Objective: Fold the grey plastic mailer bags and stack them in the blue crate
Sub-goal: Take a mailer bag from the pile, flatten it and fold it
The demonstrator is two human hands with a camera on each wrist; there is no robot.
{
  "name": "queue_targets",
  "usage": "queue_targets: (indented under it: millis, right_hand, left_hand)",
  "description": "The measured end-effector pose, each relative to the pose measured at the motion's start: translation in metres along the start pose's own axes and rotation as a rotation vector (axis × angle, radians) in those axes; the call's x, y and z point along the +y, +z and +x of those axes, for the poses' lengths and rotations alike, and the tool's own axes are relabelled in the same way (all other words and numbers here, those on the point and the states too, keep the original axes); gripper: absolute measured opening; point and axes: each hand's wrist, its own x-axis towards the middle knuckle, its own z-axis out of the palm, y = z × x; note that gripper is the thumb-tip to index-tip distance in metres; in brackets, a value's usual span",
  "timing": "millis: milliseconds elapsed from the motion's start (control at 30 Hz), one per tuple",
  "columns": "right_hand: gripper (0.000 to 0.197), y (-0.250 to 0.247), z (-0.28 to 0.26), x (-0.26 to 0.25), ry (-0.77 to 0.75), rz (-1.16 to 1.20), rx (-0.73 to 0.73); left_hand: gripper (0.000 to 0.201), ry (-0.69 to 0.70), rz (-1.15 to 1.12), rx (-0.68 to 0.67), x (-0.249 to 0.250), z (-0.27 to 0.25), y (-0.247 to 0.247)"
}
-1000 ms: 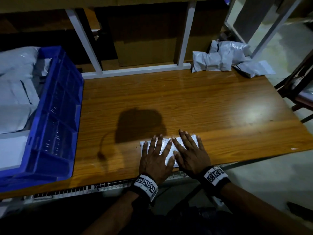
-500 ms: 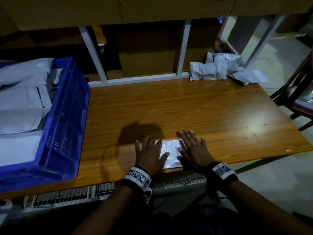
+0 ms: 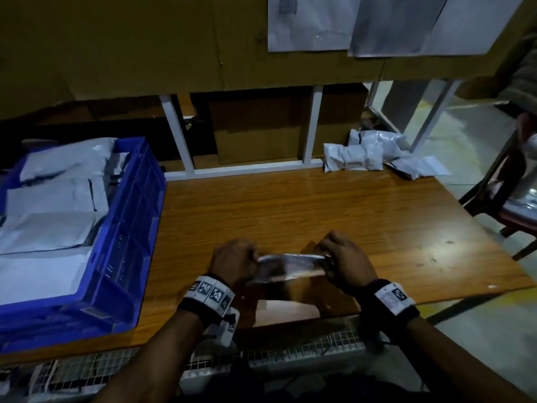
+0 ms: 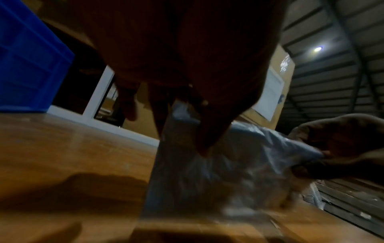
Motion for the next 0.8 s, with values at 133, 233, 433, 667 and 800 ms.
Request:
queue_targets:
  millis: [133,233,433,667,800]
  right_hand:
    - [0.023,0.006,-0.017,-0.001,-0.122,-0.06,0.16]
    - [0.012,0.031,-0.043,-0.005,-0.13,-0.093,0.008]
    - [0.023,0.056,-0.097,-0.007,-0.113,-0.123,-0.051]
    - [0.047,0.075,-0.046,-0.031,-0.031,-0.171,0.032]
    - [0.062,0.108,-0.04,-0.035,0.022,-0.229,-0.171]
  left_hand:
    - [0.048,0.286,-0.041,0.332,-0.015,-0.019,0.008]
    - [0.022,0.387,0.052,0.211,-0.031,-0.036,0.041]
    - [0.013,0.348,0.036,0.041,-0.051,-0.089,0.069]
    - [0.043,0.36,0.101,0.11,-0.016,-0.05,0.066]
    - [0.068,0.3,0.298,-0.301,-0.002,-0.03,0.089]
